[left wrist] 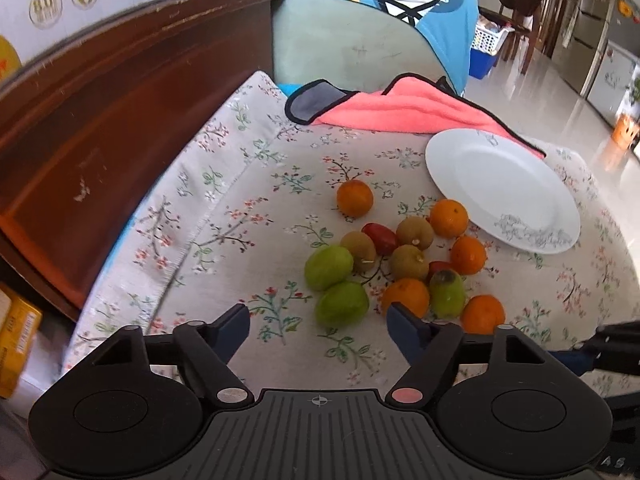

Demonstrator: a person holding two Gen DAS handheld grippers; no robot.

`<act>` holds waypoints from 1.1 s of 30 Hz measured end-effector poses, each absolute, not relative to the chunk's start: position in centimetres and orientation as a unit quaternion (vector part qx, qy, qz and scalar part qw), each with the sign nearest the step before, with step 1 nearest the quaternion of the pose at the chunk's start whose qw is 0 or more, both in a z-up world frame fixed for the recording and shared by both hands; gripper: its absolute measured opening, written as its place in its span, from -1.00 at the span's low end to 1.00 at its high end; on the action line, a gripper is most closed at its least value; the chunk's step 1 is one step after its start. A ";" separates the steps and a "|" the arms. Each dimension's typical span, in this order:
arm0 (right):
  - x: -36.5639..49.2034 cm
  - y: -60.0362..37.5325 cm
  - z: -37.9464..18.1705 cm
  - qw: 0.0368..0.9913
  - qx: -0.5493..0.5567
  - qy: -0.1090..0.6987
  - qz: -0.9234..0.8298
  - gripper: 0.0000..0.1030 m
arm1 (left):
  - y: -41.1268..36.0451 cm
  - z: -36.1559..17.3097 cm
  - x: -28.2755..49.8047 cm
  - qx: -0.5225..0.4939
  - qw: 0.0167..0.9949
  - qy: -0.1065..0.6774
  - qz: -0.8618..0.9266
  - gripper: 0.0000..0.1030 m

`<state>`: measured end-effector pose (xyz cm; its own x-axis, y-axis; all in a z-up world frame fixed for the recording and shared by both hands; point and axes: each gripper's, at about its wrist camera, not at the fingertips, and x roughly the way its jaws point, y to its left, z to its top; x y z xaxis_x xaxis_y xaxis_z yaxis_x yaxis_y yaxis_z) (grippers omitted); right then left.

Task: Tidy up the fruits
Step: 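Grasp a tangerine with the right tool while the left tool grasps a green lime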

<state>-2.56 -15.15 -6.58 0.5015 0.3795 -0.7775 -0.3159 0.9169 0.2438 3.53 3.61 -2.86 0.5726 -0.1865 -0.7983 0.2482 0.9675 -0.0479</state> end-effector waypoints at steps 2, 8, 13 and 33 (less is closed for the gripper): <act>-2.5 -15.0 -6.6 0.867 0.034 0.455 0.200 -0.40 | 3.5 -3.2 3.8 0.026 0.885 0.449 -0.123 0.40; -2.4 -14.8 -6.7 0.868 0.034 0.454 0.197 -0.40 | 3.0 -3.7 4.5 0.024 0.888 0.444 -0.115 0.38; -2.2 -14.9 -6.7 0.868 0.039 0.456 0.194 -0.39 | 3.2 -3.7 5.0 0.007 0.889 0.443 -0.115 0.31; -2.2 -14.7 -6.7 0.867 0.038 0.457 0.194 -0.39 | 2.5 -4.8 4.9 0.023 0.877 0.462 -0.129 -0.11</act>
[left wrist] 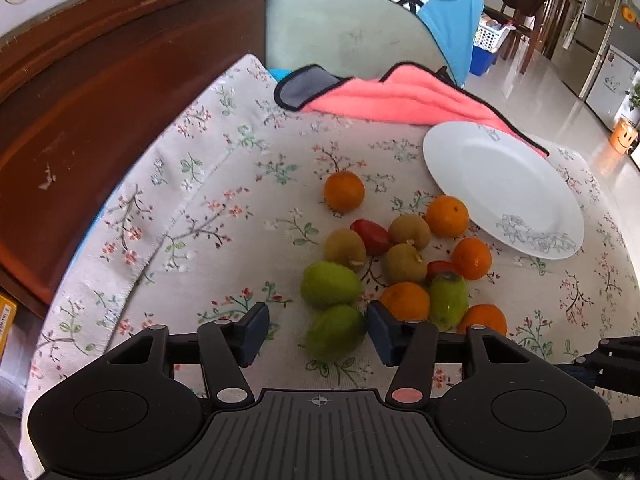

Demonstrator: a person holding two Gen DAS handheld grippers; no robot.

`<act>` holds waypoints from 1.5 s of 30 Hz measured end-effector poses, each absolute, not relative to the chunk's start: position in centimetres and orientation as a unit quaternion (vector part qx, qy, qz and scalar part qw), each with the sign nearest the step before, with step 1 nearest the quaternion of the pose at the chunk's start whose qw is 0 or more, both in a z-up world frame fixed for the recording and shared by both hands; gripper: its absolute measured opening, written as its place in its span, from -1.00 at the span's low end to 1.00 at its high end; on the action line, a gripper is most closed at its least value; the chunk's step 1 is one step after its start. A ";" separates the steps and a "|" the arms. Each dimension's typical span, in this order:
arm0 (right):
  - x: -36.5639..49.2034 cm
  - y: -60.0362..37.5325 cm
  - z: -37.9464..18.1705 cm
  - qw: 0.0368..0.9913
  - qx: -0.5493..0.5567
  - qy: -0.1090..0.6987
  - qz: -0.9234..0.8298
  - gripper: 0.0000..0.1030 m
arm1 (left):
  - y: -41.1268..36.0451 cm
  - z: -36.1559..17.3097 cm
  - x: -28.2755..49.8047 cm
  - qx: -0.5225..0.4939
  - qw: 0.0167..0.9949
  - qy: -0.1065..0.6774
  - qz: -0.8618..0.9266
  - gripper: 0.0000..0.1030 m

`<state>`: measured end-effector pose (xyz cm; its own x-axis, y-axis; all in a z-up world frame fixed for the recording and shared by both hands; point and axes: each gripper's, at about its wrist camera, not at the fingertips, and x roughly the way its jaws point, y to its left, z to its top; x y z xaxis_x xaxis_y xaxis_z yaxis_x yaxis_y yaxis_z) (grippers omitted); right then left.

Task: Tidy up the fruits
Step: 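Grasp a tangerine with the right tool while the left tool grasps a green lime, then carry the tangerine and lime onto the white plate and open both tools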

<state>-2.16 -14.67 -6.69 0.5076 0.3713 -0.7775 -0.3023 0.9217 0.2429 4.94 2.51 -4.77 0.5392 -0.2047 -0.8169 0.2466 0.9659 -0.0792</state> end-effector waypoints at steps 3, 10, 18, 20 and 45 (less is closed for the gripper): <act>-2.1 -14.7 -6.7 0.868 0.038 0.456 0.194 -0.40 | 2.0 -5.1 4.3 0.035 0.874 0.465 -0.137 -0.24; -2.2 -14.9 -6.6 0.869 0.044 0.453 0.194 -0.41 | 2.1 -4.9 3.6 0.024 0.874 0.464 -0.144 -0.41; -2.1 -15.4 -6.3 0.871 0.053 0.451 0.188 -0.41 | 1.9 -3.5 2.6 0.031 0.880 0.450 -0.148 -0.41; -2.1 -15.5 -6.1 0.872 0.055 0.448 0.186 -0.41 | 1.8 -2.9 2.4 0.026 0.883 0.443 -0.152 -0.41; 2.4 -21.9 -1.9 0.908 0.075 0.396 0.114 -0.41 | -5.2 0.2 4.4 0.007 0.892 0.404 -0.204 -0.41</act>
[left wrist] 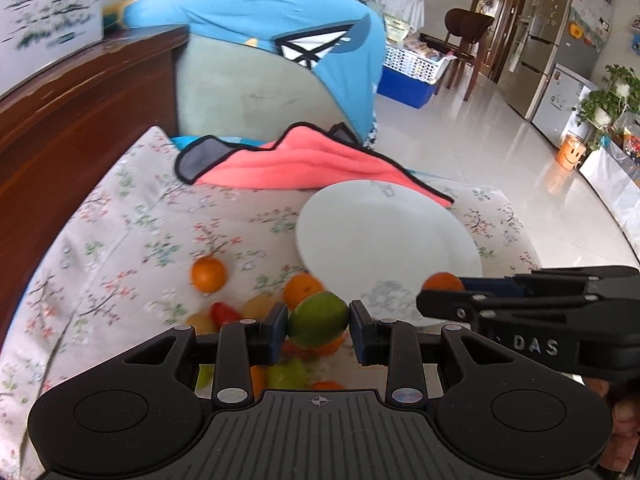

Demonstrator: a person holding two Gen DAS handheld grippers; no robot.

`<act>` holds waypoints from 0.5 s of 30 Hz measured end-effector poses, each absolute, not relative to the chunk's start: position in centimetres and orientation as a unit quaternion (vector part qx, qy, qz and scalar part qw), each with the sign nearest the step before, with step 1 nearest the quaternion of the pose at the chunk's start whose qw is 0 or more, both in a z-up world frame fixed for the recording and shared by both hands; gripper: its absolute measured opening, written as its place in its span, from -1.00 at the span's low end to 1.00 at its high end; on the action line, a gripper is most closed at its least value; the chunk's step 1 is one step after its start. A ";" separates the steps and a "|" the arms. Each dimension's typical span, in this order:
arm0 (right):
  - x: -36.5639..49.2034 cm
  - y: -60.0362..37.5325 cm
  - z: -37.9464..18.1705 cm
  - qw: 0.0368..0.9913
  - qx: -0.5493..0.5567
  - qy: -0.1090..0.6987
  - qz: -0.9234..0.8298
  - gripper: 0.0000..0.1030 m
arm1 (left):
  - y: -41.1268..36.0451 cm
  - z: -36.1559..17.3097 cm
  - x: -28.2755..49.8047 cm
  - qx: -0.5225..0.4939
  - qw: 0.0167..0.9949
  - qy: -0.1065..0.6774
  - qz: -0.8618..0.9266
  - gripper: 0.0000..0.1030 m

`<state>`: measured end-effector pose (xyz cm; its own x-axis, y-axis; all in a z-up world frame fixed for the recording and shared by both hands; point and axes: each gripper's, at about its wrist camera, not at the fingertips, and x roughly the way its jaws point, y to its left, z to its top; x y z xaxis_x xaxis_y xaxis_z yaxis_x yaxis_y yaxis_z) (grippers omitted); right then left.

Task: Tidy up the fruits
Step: 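Carry the tangerine and lime onto the white plate and open both tools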

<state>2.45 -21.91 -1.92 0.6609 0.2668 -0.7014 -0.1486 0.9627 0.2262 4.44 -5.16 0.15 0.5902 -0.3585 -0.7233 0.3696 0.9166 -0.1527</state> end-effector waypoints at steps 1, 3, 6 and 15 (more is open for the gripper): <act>2.7 -22.2 -1.9 0.909 0.077 0.395 0.110 -0.41 | -5.6 0.1 4.7 0.006 0.891 0.404 -0.207 -0.41; 3.3 -22.9 -1.9 0.909 0.081 0.396 0.103 -0.41 | -6.2 0.0 5.0 0.002 0.889 0.405 -0.212 -0.41; 4.0 -23.9 -2.3 0.906 0.088 0.404 0.093 -0.41 | -7.3 -0.2 5.5 -0.001 0.887 0.407 -0.218 -0.41; 5.6 -26.7 -4.0 0.891 0.133 0.429 0.070 -0.41 | -9.3 -1.7 6.6 0.005 0.879 0.423 -0.219 -0.41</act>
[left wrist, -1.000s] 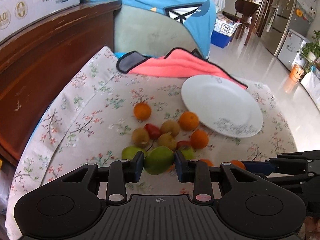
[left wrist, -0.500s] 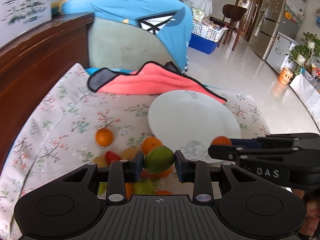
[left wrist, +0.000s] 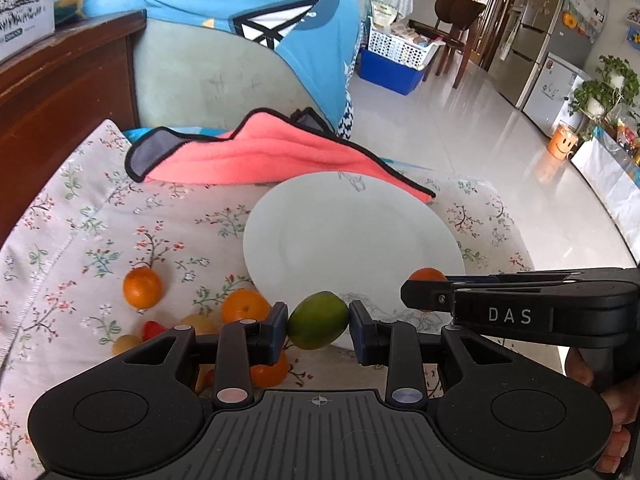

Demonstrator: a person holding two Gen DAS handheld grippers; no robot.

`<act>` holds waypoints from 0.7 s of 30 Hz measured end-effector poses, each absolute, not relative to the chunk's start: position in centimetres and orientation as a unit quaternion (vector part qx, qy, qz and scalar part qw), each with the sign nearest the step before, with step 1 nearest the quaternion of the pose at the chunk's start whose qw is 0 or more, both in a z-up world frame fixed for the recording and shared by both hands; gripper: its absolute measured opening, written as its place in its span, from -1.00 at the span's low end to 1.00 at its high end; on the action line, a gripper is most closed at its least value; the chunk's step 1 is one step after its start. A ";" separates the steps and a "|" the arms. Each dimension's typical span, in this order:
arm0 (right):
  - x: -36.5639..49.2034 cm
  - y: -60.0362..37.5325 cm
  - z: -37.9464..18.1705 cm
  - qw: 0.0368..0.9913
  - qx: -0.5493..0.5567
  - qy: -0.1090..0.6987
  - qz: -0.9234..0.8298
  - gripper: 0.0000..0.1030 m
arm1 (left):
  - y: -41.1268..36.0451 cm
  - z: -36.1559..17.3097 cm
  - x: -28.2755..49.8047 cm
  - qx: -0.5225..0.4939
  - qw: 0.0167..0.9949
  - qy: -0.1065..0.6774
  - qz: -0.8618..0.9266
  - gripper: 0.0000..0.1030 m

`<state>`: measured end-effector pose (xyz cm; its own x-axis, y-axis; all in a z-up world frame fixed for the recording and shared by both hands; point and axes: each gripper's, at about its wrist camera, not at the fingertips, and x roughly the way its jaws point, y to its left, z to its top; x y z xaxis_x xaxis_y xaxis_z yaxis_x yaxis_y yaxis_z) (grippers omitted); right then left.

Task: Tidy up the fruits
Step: 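Carry the tangerine and lime onto the white plate and open both tools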

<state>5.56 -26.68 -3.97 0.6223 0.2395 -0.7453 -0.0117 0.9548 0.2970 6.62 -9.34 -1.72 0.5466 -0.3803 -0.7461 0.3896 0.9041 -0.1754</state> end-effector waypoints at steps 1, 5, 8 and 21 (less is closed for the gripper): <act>5.7 -26.9 -4.1 0.890 0.135 0.430 0.070 -0.41 | -9.5 -1.8 6.7 0.005 0.879 0.424 -0.219 -0.41; 6.1 -27.2 -4.6 0.887 0.136 0.436 0.064 -0.41 | -10.3 -2.2 7.1 0.006 0.878 0.428 -0.215 -0.41; 6.3 -27.5 -4.8 0.887 0.138 0.437 0.059 -0.41 | -10.7 -2.5 7.3 0.005 0.876 0.433 -0.212 -0.41; 7.0 -28.4 -5.3 0.883 0.158 0.439 0.046 -0.36 | -12.2 -2.6 7.4 0.020 0.880 0.428 -0.204 -0.37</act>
<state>6.96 -28.43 -5.34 0.6099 0.2200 -0.7613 0.0581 0.9457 0.3198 7.37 -12.22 -2.65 0.5497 -0.3421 -0.7621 0.3758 0.9160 -0.1402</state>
